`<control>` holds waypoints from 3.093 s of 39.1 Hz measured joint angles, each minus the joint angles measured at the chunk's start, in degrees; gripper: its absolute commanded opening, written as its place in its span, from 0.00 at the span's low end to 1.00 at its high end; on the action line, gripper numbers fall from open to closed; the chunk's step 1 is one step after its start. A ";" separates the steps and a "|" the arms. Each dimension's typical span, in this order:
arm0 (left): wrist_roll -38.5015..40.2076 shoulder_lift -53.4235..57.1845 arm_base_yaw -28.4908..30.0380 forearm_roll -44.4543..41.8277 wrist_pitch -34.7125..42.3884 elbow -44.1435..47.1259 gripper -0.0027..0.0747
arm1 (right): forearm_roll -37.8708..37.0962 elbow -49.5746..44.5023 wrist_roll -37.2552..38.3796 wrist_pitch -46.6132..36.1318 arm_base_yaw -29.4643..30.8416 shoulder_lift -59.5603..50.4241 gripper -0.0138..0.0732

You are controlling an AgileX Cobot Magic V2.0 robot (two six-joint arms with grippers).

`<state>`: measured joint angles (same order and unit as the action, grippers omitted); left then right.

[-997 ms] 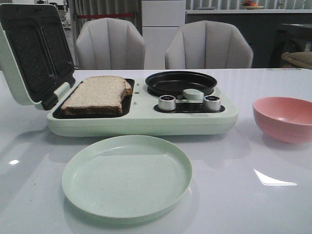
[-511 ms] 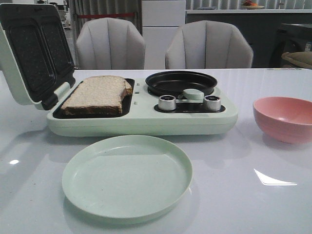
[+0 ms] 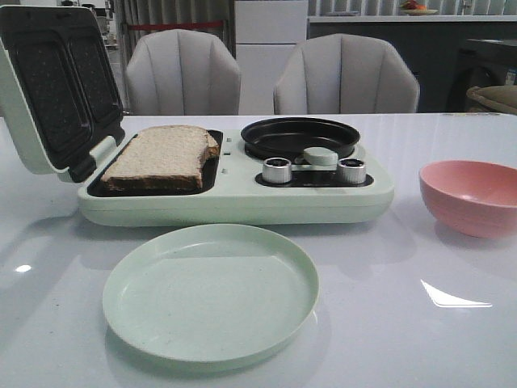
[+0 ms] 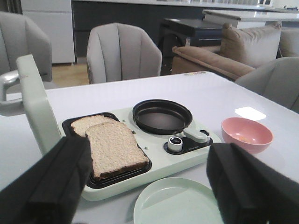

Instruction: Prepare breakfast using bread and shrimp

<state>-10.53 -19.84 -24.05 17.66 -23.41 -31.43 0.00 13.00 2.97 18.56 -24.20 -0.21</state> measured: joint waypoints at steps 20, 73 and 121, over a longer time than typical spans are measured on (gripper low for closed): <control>1.74 -33.08 1.61 0.11 -0.03 -22.43 0.60 | 0.00 0.00 0.00 -0.08 0.00 0.00 0.85; -23.87 -78.53 41.09 53.75 -28.17 -42.94 0.52 | 0.00 0.00 0.00 -0.08 0.00 0.00 0.85; -37.47 -88.51 12.93 50.72 -25.99 -43.87 0.18 | -0.37 0.00 0.00 -0.08 0.00 0.00 0.85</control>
<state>-48.01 -108.35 -11.12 68.38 -49.41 -75.30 -0.37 13.00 2.97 18.47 -24.20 -0.21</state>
